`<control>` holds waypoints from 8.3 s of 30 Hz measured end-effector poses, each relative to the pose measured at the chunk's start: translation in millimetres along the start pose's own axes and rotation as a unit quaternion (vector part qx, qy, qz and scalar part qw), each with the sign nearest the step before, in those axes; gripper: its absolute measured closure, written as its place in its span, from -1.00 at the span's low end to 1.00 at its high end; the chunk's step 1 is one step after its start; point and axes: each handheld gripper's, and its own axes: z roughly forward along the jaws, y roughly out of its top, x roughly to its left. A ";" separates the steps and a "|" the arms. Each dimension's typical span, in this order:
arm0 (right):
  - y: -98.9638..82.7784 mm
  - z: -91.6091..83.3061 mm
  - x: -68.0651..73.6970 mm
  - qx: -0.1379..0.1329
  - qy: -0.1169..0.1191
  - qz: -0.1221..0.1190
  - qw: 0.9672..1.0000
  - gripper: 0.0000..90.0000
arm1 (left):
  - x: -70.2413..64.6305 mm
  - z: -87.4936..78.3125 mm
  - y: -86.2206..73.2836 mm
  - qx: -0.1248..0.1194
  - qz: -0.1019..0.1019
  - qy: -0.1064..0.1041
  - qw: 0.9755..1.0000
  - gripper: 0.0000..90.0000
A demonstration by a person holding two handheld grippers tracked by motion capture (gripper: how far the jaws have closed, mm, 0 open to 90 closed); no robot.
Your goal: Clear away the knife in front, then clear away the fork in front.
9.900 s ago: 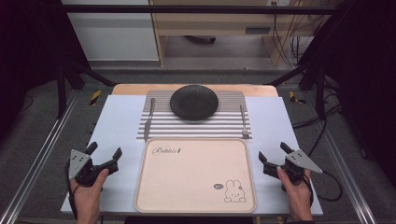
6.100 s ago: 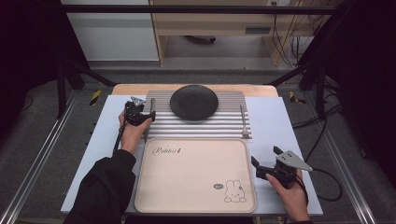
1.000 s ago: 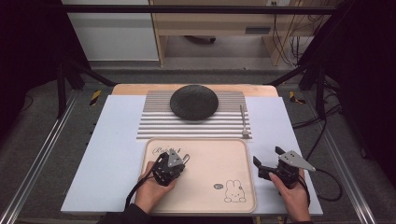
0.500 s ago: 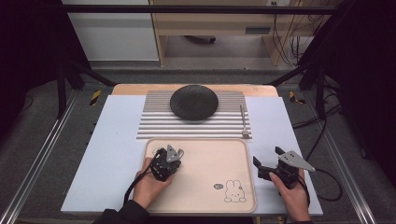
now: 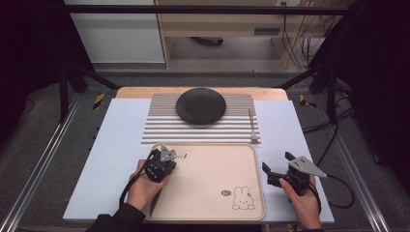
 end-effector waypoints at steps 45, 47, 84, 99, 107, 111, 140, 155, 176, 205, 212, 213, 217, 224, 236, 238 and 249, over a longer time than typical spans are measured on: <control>-1.3 0.9 -0.3 0.005 0.002 -0.002 1.000 -0.91 | 11.4 -14.3 -29.1 -0.022 -0.015 0.006 1.000 1.00; -1.3 1.1 0.1 0.004 0.003 -0.004 1.000 -0.91 | 14.1 -15.5 -31.7 -0.024 -0.018 0.005 1.000 1.00; -4.8 6.2 0.7 0.013 -0.003 0.004 1.000 -0.91 | 34.5 -45.2 -51.0 -0.179 -0.027 0.093 0.979 1.00; -4.6 6.4 1.3 0.012 -0.002 0.002 1.000 -0.91 | 42.1 -49.0 -55.8 -0.192 -0.056 0.081 0.976 1.00; -4.5 5.9 1.6 0.012 -0.001 0.004 1.000 -0.91 | 43.8 -50.1 -57.8 -0.198 -0.067 0.085 0.974 0.96; -4.0 7.6 3.0 0.014 -0.001 0.006 1.000 -0.90 | 42.0 -51.0 -59.8 -0.209 -0.077 0.093 0.970 0.36; 90.3 113.1 20.1 0.092 0.045 -0.016 0.995 -0.73 | 50.6 -73.9 -85.4 -0.264 -0.129 0.115 0.949 -0.81; 96.3 165.7 -16.0 0.109 0.014 0.033 0.993 -0.57 | 54.1 -73.3 -88.3 -0.269 -0.136 0.119 0.946 -0.86; 76.1 182.7 -24.6 0.147 -0.014 0.034 0.988 0.13 | 56.3 -74.6 -88.2 -0.272 -0.135 0.120 0.945 -0.87; 49.2 185.0 -30.5 0.172 -0.048 0.023 0.984 0.67 | 57.4 -74.9 -88.6 -0.270 -0.138 0.122 0.945 -0.86; 48.2 183.9 -33.3 0.168 -0.049 0.035 0.984 0.83 | 57.5 -75.2 -88.8 -0.269 -0.137 0.123 0.945 -0.86; 48.3 184.0 -33.4 0.168 -0.049 0.035 0.984 0.83 | 57.5 -75.1 -88.7 -0.269 -0.137 0.123 0.945 -0.85; 48.5 183.9 -34.3 0.168 -0.051 0.038 0.984 0.89 | 57.5 -75.3 -88.8 -0.269 -0.137 0.123 0.945 -0.85; 49.6 181.3 -33.8 0.172 -0.039 0.038 0.984 0.90 | 58.5 -75.6 -89.4 -0.269 -0.140 0.124 0.945 -0.85; 62.4 166.1 -26.9 0.172 -0.005 0.011 0.985 0.90 | 59.1 -75.6 -89.3 -0.266 -0.143 0.133 0.944 -0.86; 65.8 161.3 -24.7 0.168 -0.002 0.007 0.986 0.90 | 58.4 -75.5 -88.9 -0.265 -0.140 0.132 0.945 -0.86; 79.9 119.4 0.0 0.132 0.053 -0.015 0.990 0.90 | 41.7 -69.3 -74.3 -0.258 -0.104 0.106 0.955 -0.86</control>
